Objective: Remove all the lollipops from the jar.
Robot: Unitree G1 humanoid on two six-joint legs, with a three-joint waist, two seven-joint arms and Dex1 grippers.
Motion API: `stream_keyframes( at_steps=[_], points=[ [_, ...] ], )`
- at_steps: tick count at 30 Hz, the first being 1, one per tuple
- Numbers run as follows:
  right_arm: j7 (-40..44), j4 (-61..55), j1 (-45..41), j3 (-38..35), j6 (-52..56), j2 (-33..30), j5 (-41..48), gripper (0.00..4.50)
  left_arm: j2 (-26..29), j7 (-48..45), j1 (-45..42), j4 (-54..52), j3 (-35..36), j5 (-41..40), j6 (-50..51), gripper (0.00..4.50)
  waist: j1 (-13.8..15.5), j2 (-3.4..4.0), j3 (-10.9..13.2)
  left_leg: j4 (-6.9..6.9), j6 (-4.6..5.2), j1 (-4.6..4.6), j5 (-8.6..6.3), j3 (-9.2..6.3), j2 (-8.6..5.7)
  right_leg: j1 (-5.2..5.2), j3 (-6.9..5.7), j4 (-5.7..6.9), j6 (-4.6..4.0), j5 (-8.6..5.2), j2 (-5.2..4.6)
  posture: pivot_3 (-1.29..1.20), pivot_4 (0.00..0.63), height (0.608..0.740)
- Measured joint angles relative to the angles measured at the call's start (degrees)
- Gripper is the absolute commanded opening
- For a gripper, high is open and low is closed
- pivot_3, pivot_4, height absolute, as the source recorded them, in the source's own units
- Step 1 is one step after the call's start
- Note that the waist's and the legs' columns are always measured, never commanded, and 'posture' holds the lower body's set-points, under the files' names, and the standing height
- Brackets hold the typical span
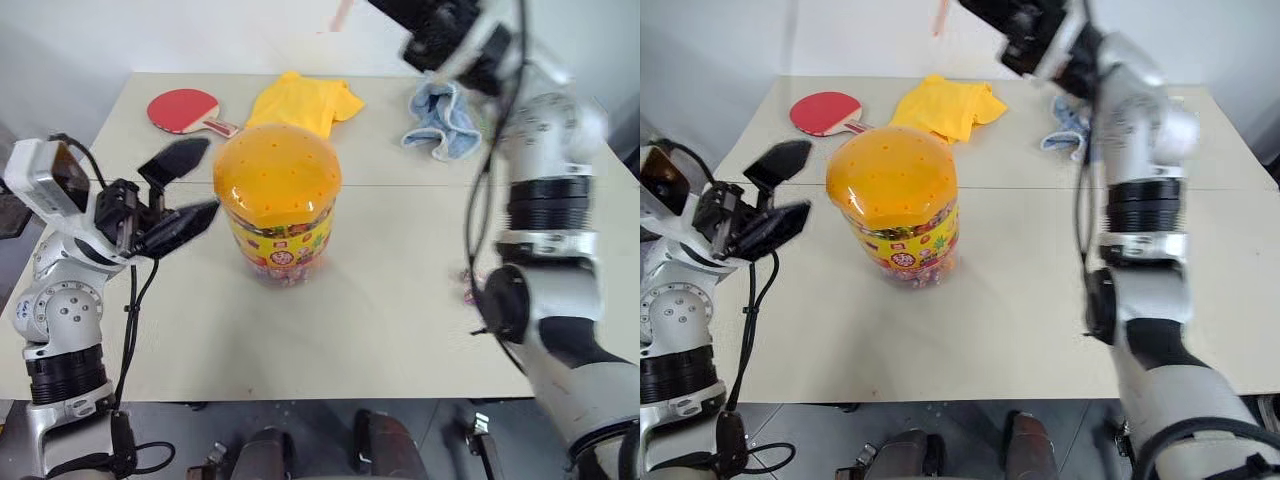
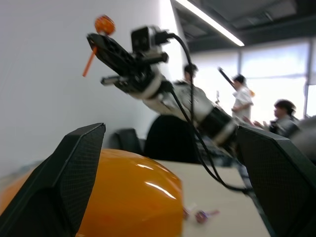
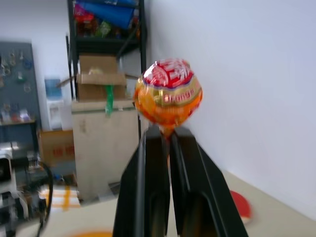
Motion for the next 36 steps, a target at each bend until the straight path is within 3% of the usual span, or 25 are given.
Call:
stream_keyframes(
  at_steps=[3, 6, 9, 13, 18, 21, 28, 32, 36],
  points=[
    [7.2, -5.44, 12.81, 3.35, 8.09, -16.33, -2.19, 0.03, 6.28, -5.08, 3.3, -0.65, 0.43, 0.55, 1.04, 4.5, 0.99, 0.08, 0.05, -0.01, 0.05, -0.03, -0.04, 0.25, 0.0, 0.0, 0.08, -0.27, 0.01, 0.0, -0.01, 0.0, 0.15, 0.74],
    [10.73, -10.54, 21.1, 6.57, 11.74, -22.99, -3.36, 0.03, 8.39, -7.87, 4.05, -0.85, 0.05, 1.22, 1.21, 4.5, 0.95, 0.27, 0.17, 0.05, 0.03, 0.02, 0.0, 0.61, 0.08, -0.04, 0.15, -0.3, 0.01, -0.01, 0.0, 0.0, 0.15, 0.74],
    [14.1, -14.96, 35.27, 8.2, 6.53, -33.47, -9.24, 0.03, 10.42, -10.89, 6.33, -0.84, -0.06, 3.8, -0.29, 4.5, 1.15, 0.3, 0.18, 0.04, 0.02, 0.08, 0.01, 0.66, 0.12, -0.04, 0.16, -0.31, 0.01, -0.01, 0.01, 0.0, 0.15, 0.74],
    [12.67, -16.5, 47.06, 8.56, -1.26, -35.17, -15.05, 0.03, 10.04, -11.5, 6.45, -1.01, -0.49, 4.34, -0.61, 4.5, 1.09, 0.3, 0.18, 0.09, 0.02, 0.1, 0.01, 0.8, 0.14, -0.06, 0.23, -0.33, 0.02, 0.0, 0.0, 0.0, 0.15, 0.74],
    [7.86, -11.81, 54.67, 7.48, -7.07, -32.93, -18.49, 0.03, 8.18, -11.7, 7.91, -0.66, -2.05, 6.6, -2.52, 4.5, 1.2, 0.3, 0.18, 0.1, 0.02, 0.11, 0.01, 0.77, 0.14, -0.04, 0.2, -0.29, 0.02, 0.0, 0.0, 0.0, 0.15, 0.74],
    [7.62, -11.52, 55.5, 5.82, -7.33, -32.22, -18.05, 0.8, 7.82, -11.46, 8.16, -0.62, -2.75, 7.47, -3.09, 4.5, 1.3, 0.3, 0.18, 0.13, 0.02, 0.09, 0.01, 0.74, 0.15, -0.04, 0.19, -0.28, 0.01, -0.01, 0.01, 0.0, 0.15, 0.74],
    [12.55, -11.67, 59.99, -4.23, -13.59, -31.39, -12.27, 3.16, 8.42, -5.46, 9.15, 1.03, -1.99, 12.48, -3.73, 4.5, 2.61, 0.3, 0.18, 0.13, 0.02, 0.1, 0.01, 0.75, 0.15, -0.02, 0.19, -0.33, 0.02, 0.0, 0.02, 0.0, 0.15, 0.74],
    [14.35, -13.64, 59.64, -9.68, -19.22, -26.12, -7.27, 4.47, 8.06, -0.82, 10.18, 2.99, -0.06, 16.33, -7.29, 4.5, 2.64, 0.26, 0.18, 0.15, 0.03, 0.13, 0.01, 0.73, 0.15, 0.04, 0.18, -0.37, 0.02, 0.0, 0.02, 0.0, 0.15, 0.74],
    [12.85, -20.07, 57.32, -9.78, -14.7, -20.49, -0.07, 4.47, 6.11, 2.95, 13.51, 3.27, 0.94, 18.35, -9.39, 4.5, 2.44, 0.27, 0.18, 0.13, 0.02, 0.16, 0.01, 0.73, 0.19, 0.01, 0.18, -0.3, 0.02, 0.0, 0.05, 0.0, 0.15, 0.74]
  ],
)
